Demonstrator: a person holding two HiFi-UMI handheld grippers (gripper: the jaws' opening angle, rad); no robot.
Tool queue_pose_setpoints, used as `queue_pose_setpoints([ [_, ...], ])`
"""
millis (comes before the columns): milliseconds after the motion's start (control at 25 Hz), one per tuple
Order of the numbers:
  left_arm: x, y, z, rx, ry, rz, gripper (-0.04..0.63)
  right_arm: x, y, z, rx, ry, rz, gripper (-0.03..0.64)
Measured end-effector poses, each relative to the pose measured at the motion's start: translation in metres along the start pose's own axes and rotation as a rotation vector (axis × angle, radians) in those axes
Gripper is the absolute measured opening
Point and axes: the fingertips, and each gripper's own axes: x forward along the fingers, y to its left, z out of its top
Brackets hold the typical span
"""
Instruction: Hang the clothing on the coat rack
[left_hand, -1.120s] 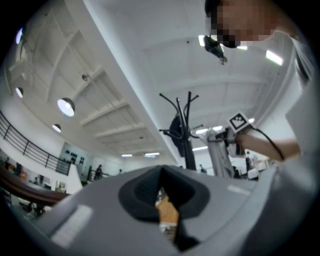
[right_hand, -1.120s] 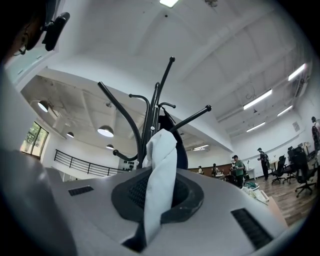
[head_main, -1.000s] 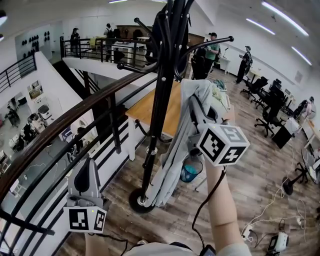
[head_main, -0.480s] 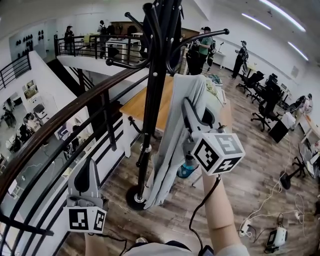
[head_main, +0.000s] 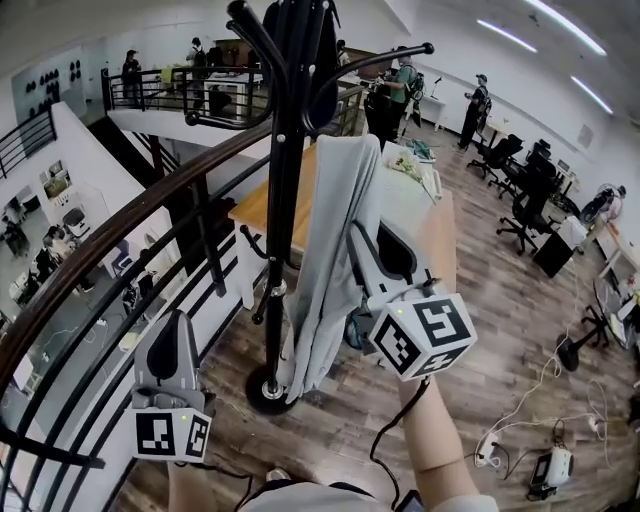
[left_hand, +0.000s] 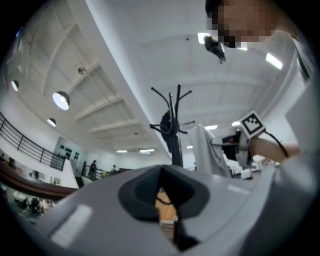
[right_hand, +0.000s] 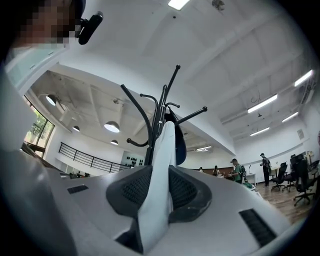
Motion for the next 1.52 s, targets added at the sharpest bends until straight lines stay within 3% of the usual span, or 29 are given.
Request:
queue_pose_setpoints([
  [440, -0.014, -0.040, 0.014, 0.025, 0.006, 0.014, 0.009, -0.049, -0.004, -0.016, -0.018, 0.032, 0.026, 0.008],
  [960, -0.038, -0.086, 0.033, 0.054, 0.001, 0.022, 0.009, -0.108, -0.007, -0.017, -0.012, 0.035, 0.057, 0.008],
  [1520, -0.067, -0.129, 0.044, 0.066, 0.013, 0.021, 0.009, -0.171, -0.021, -0.028, -0.020, 0.077, 0.026, 0.000],
])
